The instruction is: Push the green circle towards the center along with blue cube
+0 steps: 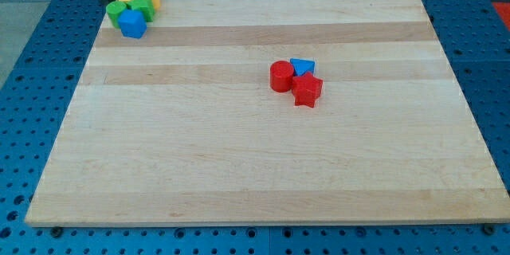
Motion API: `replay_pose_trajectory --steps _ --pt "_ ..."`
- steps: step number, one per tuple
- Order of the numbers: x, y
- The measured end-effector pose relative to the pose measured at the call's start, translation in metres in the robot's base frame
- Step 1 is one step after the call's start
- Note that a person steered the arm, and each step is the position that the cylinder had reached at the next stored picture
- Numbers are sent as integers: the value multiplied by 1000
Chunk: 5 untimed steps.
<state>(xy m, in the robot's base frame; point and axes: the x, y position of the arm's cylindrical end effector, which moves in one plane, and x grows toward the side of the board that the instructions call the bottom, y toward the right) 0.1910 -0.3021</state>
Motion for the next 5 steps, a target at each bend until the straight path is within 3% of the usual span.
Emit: replay_pose_trajectory --steps 3,5 --pt "20 -3" --pt "83 -3"
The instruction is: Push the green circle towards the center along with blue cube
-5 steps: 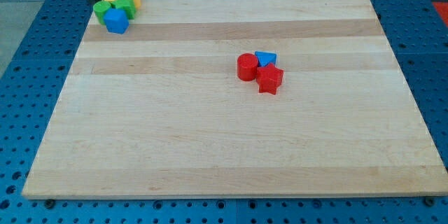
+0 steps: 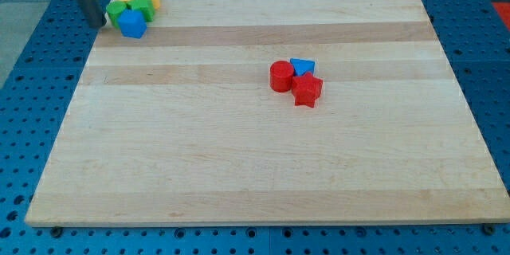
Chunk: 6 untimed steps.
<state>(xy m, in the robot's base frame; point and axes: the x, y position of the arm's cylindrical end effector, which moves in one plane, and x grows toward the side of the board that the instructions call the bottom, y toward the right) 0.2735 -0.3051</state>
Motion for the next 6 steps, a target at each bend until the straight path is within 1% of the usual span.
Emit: replay_pose_trajectory --steps 1,2,3,4,5,6 --pt "15 0" --pt "4 0" --pt "-34 0" --pt "-64 0" --pt "-67 6" --pt "-51 10"
